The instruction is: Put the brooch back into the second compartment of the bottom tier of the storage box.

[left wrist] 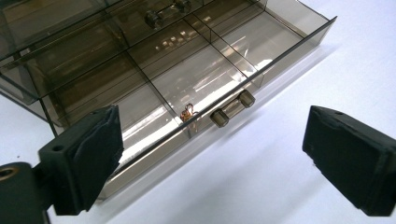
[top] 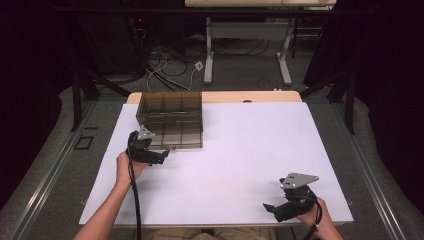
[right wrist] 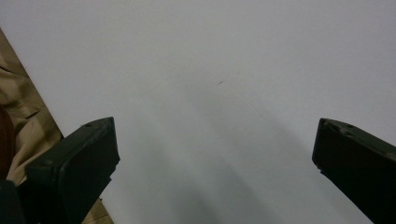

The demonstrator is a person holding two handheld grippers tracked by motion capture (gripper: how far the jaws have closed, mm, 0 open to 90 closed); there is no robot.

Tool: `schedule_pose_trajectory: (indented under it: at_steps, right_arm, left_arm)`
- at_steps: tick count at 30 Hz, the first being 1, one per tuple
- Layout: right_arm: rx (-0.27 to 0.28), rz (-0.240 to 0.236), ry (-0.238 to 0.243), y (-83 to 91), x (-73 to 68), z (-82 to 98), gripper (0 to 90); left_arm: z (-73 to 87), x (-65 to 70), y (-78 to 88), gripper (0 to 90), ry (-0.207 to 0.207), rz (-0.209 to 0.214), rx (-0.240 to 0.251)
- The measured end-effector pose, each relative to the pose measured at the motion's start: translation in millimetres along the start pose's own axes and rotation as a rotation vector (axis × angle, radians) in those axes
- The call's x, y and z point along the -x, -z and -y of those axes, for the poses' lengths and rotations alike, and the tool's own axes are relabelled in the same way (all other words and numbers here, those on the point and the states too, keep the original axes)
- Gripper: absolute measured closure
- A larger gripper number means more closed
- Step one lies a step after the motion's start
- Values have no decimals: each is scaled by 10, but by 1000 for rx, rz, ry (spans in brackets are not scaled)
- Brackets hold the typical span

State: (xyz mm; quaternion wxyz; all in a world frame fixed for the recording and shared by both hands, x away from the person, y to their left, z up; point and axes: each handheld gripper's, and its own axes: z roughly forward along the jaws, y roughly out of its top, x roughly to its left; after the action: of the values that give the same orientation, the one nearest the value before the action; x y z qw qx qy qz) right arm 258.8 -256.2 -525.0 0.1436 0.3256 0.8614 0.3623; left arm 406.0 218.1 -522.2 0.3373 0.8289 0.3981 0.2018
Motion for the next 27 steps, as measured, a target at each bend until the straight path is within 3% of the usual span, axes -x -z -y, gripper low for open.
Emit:
schedule_pose_trajectory:
  at_steps: [9, 27]
  right_arm:
    - [-4, -1, 2, -2, 1, -6, 0]
    - [2, 1, -1, -9, 3, -3, 0]
  left_arm:
    - [70, 14, 67, 1, -4, -2, -29]
    - [164, 16, 72, 1, -6, 1, -68]
